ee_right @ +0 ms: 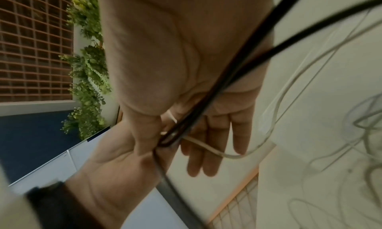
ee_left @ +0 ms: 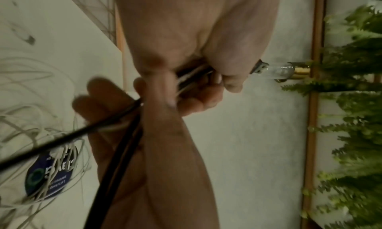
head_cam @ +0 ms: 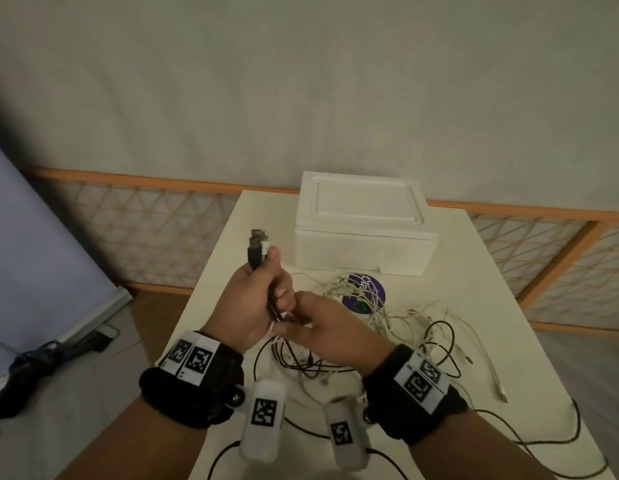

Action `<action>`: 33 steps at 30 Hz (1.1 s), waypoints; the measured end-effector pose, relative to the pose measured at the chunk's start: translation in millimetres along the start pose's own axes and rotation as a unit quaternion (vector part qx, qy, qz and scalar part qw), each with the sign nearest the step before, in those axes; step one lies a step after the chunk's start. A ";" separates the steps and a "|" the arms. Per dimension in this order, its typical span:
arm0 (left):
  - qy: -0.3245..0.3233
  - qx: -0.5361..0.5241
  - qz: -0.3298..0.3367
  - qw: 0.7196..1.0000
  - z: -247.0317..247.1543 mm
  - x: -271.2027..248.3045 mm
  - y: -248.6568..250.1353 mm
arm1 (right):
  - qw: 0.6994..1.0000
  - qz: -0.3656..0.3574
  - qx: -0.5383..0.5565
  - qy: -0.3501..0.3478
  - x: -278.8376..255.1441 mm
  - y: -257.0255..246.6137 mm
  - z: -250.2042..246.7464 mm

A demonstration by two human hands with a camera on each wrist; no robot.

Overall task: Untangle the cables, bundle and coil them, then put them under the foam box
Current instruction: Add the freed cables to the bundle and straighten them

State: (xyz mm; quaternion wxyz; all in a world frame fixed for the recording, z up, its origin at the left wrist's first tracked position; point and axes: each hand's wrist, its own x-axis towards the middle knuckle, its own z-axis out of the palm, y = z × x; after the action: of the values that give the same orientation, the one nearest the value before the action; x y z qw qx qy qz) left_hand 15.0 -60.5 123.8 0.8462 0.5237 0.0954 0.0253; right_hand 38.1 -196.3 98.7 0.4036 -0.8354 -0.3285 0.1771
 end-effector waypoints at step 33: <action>0.046 -0.127 -0.132 0.982 -21.6 -38.1 -34.9 | 0.987 0.068 -0.143 0.012 -61.5 -9.4 -9.4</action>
State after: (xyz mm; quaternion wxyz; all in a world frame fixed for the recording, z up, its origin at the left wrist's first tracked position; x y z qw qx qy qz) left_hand -28.4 -62.6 88.5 0.8964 0.3932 0.1983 -0.0508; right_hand -4.8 -239.7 113.8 0.2713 -0.9069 -0.2879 0.1453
